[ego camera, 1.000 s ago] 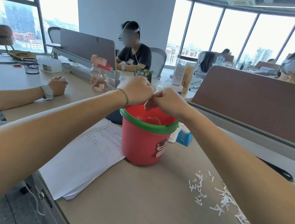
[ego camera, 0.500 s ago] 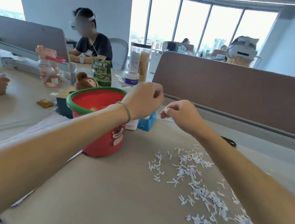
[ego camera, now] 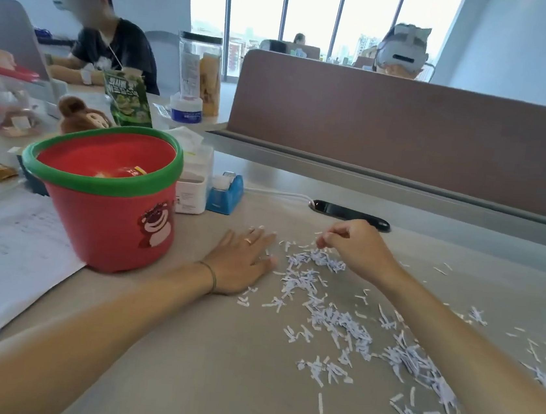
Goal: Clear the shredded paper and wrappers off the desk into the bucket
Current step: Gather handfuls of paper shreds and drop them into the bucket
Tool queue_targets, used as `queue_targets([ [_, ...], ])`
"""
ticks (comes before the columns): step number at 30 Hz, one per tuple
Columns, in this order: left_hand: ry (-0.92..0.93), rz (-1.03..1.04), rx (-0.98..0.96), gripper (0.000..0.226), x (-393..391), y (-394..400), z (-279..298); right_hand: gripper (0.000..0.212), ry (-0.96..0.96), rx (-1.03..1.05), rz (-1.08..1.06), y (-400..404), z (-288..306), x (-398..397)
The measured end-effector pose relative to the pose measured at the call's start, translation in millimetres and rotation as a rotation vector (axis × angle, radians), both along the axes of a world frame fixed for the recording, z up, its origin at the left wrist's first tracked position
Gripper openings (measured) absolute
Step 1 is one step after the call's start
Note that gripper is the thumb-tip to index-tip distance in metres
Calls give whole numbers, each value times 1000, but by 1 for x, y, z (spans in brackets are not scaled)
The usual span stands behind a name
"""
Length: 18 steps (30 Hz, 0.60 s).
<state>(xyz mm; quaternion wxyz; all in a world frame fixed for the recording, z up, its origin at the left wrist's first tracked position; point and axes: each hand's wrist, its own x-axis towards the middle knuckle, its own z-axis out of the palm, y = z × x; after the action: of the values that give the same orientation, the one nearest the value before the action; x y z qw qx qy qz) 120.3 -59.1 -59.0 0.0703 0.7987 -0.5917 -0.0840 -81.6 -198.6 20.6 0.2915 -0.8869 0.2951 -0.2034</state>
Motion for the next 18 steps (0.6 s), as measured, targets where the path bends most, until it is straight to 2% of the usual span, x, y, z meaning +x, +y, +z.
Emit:
queue_targets([
  [3, -19, -79, 12, 67, -18, -22, 2, 28, -8, 5, -41, -8, -7, -14],
  [7, 52, -216, -40, 73, -50, -42, 4, 27, -1, -9, -79, -15, -15, -34],
  [13, 96, -447, -89, 75, -87, -20, 8, 25, -3, 28, -132, -20, -22, -64],
  [16, 80, -442, -113, 82, -93, -5, 5, 25, 15, 32, -156, -17, -27, -72],
  [18, 47, -413, -257, 67, -93, -5, 2, 25, 26, 41, -160, -14, -30, -77],
])
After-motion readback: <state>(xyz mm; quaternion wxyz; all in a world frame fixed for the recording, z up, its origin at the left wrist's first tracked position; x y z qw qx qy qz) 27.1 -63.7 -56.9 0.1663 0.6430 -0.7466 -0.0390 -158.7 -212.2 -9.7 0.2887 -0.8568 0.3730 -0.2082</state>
